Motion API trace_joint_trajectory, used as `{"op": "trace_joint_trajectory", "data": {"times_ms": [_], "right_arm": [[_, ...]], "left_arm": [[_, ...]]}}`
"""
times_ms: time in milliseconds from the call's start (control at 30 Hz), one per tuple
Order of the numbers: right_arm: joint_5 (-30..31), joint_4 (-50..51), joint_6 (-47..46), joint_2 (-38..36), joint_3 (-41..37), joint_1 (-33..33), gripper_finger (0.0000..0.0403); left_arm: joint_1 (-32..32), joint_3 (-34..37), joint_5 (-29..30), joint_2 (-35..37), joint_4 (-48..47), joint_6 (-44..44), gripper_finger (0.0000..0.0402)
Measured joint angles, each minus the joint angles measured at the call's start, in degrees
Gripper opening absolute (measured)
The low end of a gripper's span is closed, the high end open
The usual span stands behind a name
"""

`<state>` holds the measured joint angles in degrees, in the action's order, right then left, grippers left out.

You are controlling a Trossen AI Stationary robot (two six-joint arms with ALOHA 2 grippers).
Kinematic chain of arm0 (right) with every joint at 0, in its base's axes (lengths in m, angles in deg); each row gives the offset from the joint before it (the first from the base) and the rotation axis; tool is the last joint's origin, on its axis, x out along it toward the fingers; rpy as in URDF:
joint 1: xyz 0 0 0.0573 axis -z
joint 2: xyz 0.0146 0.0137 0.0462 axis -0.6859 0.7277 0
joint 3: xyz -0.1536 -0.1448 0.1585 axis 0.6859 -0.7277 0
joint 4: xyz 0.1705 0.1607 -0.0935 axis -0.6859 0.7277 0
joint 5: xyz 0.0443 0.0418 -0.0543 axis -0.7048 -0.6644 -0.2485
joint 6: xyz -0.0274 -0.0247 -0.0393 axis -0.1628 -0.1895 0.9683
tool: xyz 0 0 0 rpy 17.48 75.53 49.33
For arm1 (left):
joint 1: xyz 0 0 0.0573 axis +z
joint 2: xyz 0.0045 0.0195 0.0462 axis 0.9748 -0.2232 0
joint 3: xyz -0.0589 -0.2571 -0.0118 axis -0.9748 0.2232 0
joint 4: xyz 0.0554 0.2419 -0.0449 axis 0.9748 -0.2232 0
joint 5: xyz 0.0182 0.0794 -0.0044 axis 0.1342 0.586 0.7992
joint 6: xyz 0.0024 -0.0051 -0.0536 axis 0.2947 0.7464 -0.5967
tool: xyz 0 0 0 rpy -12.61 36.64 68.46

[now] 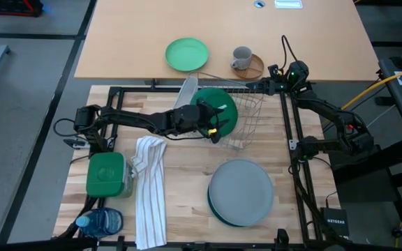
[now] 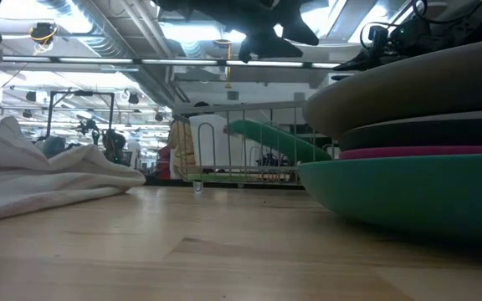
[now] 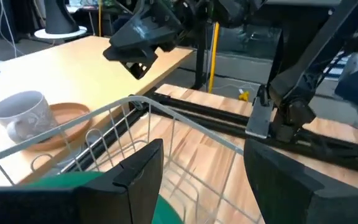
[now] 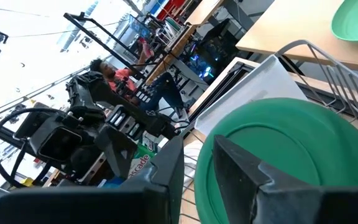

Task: Sort dishes
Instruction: Put the dark green plate in the dish rack

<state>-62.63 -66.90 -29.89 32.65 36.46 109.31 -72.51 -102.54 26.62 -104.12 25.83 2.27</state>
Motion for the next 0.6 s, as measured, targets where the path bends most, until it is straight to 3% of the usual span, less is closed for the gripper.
{"op": "trace_joint_trajectory", "data": {"times_ms": [200, 367, 600], "right_arm": [[-0.98, 1.93, 1.45, 0.00, 0.00, 0.01, 0.0089], [0.82, 10.82, 8.26, 0.00, 0.00, -0.05, 0.0089], [8.53, 24.22, 17.93, 0.00, 0.00, -0.05, 0.0089]], "left_arm": [[2.10, 0.00, 0.60, 4.05, -14.81, -1.20, 0.0212], [4.29, 0.00, 1.49, 7.87, -28.05, -2.67, 0.0212], [5.73, 0.00, 1.51, 8.48, -43.85, 14.85, 0.0212]]}}
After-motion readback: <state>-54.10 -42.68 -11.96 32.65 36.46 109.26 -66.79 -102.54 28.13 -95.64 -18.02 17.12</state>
